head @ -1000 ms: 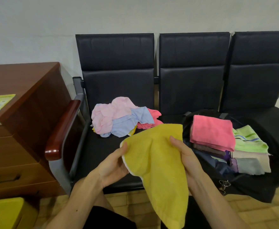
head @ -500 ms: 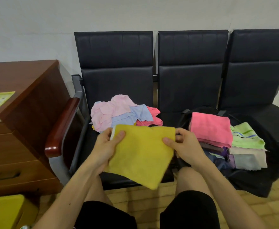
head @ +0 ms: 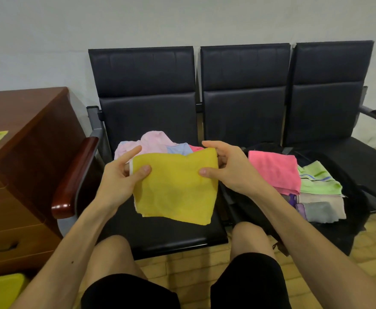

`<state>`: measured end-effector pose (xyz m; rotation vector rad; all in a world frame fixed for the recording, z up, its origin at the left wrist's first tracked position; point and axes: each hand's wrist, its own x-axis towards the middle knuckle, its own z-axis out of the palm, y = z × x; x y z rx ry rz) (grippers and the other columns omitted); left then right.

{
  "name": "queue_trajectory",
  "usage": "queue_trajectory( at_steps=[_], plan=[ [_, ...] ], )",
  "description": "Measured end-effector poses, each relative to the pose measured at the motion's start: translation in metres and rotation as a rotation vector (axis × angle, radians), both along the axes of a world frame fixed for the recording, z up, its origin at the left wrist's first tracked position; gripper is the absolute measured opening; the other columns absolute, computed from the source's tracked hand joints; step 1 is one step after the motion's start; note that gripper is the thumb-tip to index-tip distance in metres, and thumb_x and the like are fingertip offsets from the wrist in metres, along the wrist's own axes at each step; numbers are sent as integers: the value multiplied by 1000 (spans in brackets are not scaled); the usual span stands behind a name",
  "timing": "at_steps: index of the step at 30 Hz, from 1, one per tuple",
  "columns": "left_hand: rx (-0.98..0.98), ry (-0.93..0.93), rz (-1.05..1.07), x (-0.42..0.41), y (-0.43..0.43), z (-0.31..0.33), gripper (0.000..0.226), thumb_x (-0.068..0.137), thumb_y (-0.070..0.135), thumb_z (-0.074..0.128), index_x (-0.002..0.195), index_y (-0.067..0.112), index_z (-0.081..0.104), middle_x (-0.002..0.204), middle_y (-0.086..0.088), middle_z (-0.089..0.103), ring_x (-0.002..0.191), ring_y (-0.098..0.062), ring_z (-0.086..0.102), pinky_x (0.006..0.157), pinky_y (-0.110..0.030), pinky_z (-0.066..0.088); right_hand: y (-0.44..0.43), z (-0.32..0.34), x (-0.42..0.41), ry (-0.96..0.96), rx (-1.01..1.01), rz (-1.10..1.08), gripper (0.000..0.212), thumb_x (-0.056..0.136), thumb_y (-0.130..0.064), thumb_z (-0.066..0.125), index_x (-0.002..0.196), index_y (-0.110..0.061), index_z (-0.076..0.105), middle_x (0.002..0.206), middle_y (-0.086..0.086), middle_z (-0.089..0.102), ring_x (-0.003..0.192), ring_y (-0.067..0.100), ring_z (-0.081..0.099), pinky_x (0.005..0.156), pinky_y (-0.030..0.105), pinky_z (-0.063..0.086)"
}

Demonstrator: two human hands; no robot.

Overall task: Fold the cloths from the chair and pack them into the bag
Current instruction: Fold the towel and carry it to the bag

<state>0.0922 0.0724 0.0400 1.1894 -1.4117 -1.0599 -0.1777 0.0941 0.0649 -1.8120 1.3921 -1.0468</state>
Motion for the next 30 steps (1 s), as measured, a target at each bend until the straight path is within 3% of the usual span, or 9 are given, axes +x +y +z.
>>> queue_trajectory(
  at_steps=[3, 7, 12, 14, 17, 21, 26, 28, 30],
  plan=[
    [23, 40, -5, 0, 2, -4, 71, 71, 31, 77, 138, 32, 54, 119, 7, 68, 108, -11, 68, 86, -28, 58, 0, 0, 3, 84, -83, -40, 70, 81, -14, 79, 144, -22, 48, 116, -7, 66, 101, 7, 64, 87, 28, 55],
    [267, 417, -110, -4, 5, -4, 53, 83, 34, 67, 135, 27, 58, 125, 0, 69, 115, -20, 66, 93, -40, 53, 1, 0, 3, 93, -109, -52, 61, 82, -13, 78, 138, -22, 56, 103, -12, 71, 98, 4, 66, 88, 30, 55],
    [-91, -2, 84, -12, 9, -8, 47, 81, 6, 75, 125, 16, 63, 102, 8, 73, 94, 0, 70, 73, -14, 56, 3, -3, -8, 111, -122, -111, 46, 82, -14, 78, 125, -21, 65, 83, -25, 66, 81, -13, 64, 81, 17, 55],
    [-176, -121, 131, -13, 10, -12, 43, 81, 6, 77, 121, 18, 67, 102, 12, 71, 93, 2, 69, 75, -12, 55, 4, -9, -12, 139, -116, -156, 42, 81, -18, 80, 121, -21, 68, 89, -19, 69, 84, -6, 65, 85, 25, 56],
    [-237, -219, 164, -17, 10, -13, 39, 79, 11, 80, 114, 26, 69, 100, 13, 72, 93, -1, 69, 79, -15, 55, 4, -18, -15, 186, -123, -228, 31, 80, -23, 81, 110, -21, 72, 95, -8, 73, 89, 10, 68, 85, 38, 57],
    [-311, -280, 153, -23, 12, -11, 27, 81, 10, 80, 101, 27, 74, 95, 15, 73, 92, 0, 67, 75, -10, 52, 4, -24, -21, 223, -150, -266, 15, 81, -26, 78, 95, -23, 74, 88, -9, 72, 83, 10, 67, 79, 41, 57],
    [-357, -358, 142, -29, 11, -8, 21, 81, 10, 79, 94, 25, 72, 101, 2, 63, 95, 8, 55, 74, -3, 42, 9, -28, -32, 171, -94, -257, 15, 80, -26, 80, 90, -29, 69, 96, -6, 62, 89, 8, 58, 74, 23, 46],
    [-316, -353, 83, -31, 9, -5, 23, 80, 16, 81, 97, 27, 70, 112, -1, 56, 104, 8, 49, 87, -13, 42, 20, -20, -40, 5, -19, -203, 17, 81, -21, 79, 93, -25, 68, 97, -6, 66, 90, 8, 62, 70, 18, 48],
    [-263, -209, -30, -38, 14, 3, 28, 82, 27, 75, 108, 24, 66, 116, 11, 60, 110, -1, 55, 92, -26, 47, 35, -10, -47, -346, 63, -97, 21, 80, -24, 78, 98, -22, 67, 92, -8, 71, 89, 10, 66, 66, 14, 52]
  ],
)
